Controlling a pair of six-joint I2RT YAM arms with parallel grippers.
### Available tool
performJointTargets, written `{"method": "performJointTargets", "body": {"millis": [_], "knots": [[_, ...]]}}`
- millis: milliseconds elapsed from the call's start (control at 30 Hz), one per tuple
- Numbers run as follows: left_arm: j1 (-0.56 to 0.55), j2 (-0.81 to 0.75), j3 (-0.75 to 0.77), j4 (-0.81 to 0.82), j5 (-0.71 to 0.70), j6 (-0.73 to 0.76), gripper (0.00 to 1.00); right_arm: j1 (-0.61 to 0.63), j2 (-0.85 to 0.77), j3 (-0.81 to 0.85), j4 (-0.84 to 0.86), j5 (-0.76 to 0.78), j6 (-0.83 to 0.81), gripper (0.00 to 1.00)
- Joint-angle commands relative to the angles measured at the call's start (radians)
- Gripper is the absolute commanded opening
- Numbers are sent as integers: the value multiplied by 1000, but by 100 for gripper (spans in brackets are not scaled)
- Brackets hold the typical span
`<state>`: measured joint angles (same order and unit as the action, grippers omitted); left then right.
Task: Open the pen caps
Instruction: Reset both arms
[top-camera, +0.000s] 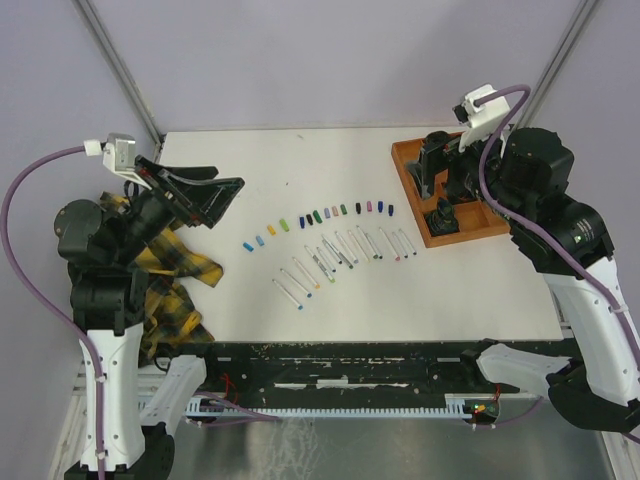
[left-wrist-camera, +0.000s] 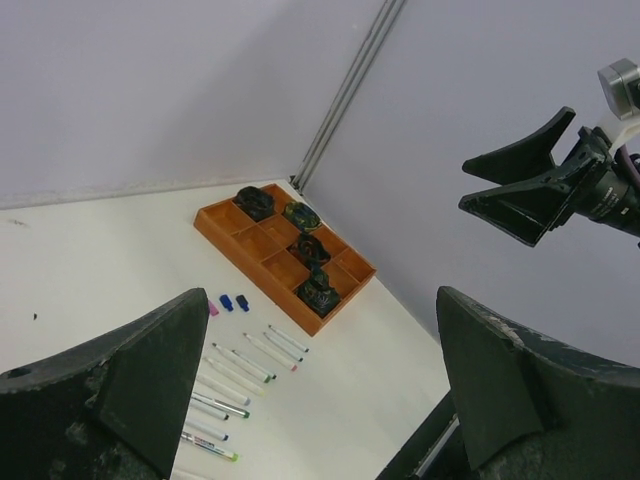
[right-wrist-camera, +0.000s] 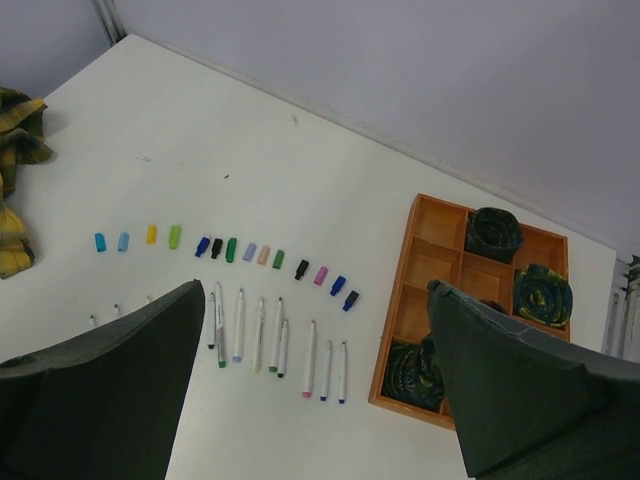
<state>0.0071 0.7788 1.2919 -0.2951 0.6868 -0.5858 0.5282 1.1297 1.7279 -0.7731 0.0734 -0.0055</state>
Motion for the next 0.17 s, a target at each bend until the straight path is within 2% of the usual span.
{"method": "performJointTargets", "body": {"millis": [0,133], "knots": [[1,2,20,10,23,46,99,-2,-1,23,40,39,-10,99],[1,3,20,10,25,45,99,-4,-1,9,48,46,-28,99]]}}
